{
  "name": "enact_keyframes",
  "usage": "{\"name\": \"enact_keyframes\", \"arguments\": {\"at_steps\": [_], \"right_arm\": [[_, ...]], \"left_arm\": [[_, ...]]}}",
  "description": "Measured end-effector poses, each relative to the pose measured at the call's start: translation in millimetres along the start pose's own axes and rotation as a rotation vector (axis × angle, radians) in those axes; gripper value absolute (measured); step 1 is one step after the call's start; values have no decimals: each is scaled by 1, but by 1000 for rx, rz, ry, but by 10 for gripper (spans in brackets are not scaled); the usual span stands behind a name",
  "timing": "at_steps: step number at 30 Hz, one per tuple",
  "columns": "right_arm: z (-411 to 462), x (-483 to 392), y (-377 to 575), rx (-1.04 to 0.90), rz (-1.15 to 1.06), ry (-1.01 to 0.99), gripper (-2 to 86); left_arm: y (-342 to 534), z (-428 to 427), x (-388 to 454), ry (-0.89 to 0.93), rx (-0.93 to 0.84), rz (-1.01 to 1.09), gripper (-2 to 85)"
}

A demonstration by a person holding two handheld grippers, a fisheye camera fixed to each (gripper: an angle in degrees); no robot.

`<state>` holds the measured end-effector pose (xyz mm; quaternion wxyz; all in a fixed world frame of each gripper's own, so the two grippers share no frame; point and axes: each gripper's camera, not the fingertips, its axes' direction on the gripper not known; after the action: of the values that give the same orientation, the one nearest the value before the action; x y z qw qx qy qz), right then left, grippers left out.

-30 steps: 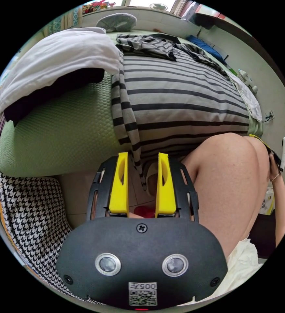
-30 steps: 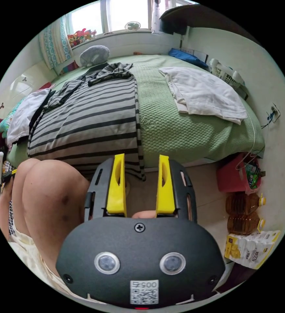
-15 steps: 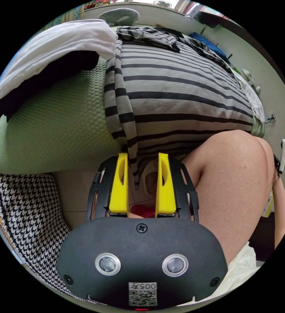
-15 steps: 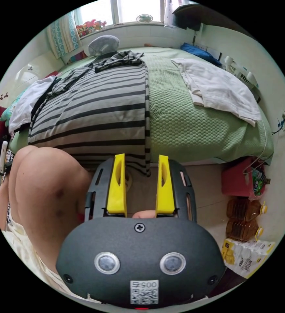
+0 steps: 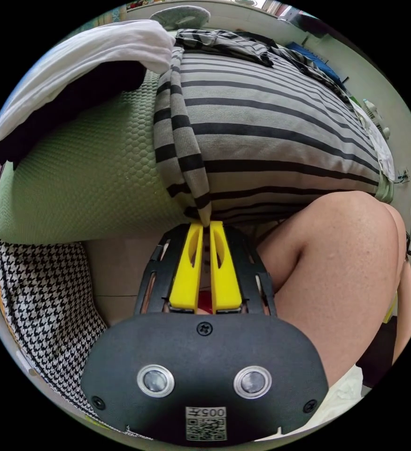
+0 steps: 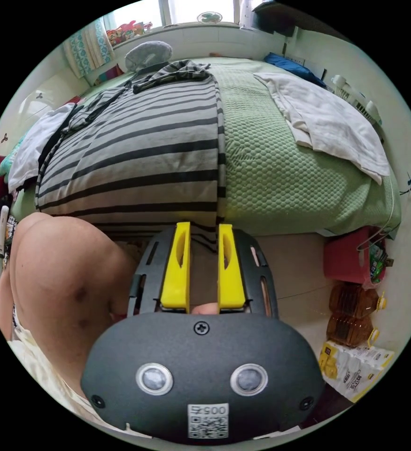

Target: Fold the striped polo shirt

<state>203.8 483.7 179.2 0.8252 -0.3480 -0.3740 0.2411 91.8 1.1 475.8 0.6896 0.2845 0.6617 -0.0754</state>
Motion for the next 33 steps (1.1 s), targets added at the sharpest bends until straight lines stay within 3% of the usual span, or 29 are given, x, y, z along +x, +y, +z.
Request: {"name": "enact_keyframes", "arguments": {"at_steps": [2, 9, 17, 23, 33], "right_arm": [[-1, 7, 3, -4, 7, -25, 18], [-21, 25, 15, 7, -30, -93, -6], [-109, 45, 9, 152, -83, -206, -11], [-185, 47, -5, 291, -122, -159, -12], [-249, 79, 20, 301, -113, -181, -12]], "left_arm": [[4, -5, -2, -3, 0, 8, 19], [20, -34, -10, 25, -3, 48, 5], [34, -148, -18, 111, 242, 127, 4], [42, -235, -31, 122, 420, 140, 3], [70, -299, -57, 244, 358, 271, 2]]}}
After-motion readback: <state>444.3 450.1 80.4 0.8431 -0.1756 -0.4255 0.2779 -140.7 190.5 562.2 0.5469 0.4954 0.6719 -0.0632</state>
